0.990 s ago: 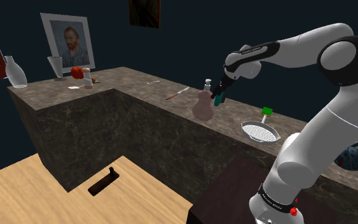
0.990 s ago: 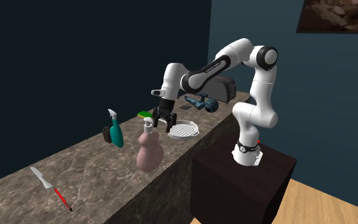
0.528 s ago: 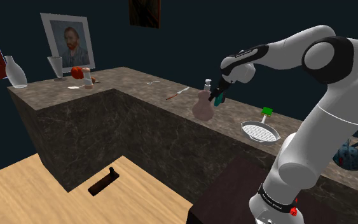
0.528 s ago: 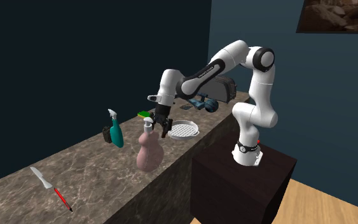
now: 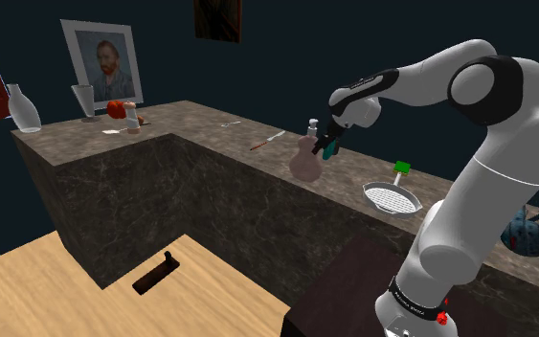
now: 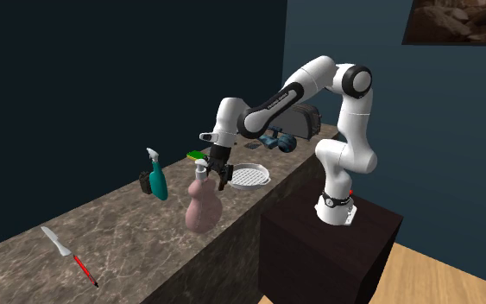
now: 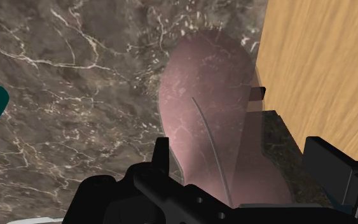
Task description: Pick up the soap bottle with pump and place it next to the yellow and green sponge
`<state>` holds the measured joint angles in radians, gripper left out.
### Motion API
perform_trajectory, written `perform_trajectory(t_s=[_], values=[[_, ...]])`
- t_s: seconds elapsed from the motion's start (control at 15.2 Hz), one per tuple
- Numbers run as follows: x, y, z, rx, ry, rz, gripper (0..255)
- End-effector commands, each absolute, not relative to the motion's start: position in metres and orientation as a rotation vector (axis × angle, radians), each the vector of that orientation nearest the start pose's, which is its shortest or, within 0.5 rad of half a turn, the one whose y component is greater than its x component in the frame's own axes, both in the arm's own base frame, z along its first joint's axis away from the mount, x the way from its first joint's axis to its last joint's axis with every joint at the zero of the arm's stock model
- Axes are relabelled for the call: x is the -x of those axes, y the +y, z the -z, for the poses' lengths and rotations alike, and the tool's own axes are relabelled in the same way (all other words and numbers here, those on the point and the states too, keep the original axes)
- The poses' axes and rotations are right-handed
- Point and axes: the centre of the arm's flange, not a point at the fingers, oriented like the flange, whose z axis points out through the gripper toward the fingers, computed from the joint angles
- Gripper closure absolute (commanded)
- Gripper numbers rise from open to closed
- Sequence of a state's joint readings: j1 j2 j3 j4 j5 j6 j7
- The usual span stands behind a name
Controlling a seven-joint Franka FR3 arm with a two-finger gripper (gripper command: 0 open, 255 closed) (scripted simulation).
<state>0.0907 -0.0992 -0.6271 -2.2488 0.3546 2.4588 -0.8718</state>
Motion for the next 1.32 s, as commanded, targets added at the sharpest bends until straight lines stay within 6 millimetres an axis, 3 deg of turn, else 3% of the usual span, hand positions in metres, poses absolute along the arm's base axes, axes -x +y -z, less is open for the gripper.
perform_trajectory(t_s=[0.0, 0.07, 0.66, 1.25], values=[[-0.458, -0.278, -0.429, 3.01, -0.127, 0.642, 0], [-0.458, -0.278, -0.429, 3.01, -0.127, 0.642, 255], [-0.458, -0.278, -0.429, 3.01, -0.127, 0.642, 255], [-0.458, -0.278, -0.477, 3.01, -0.127, 0.642, 255]])
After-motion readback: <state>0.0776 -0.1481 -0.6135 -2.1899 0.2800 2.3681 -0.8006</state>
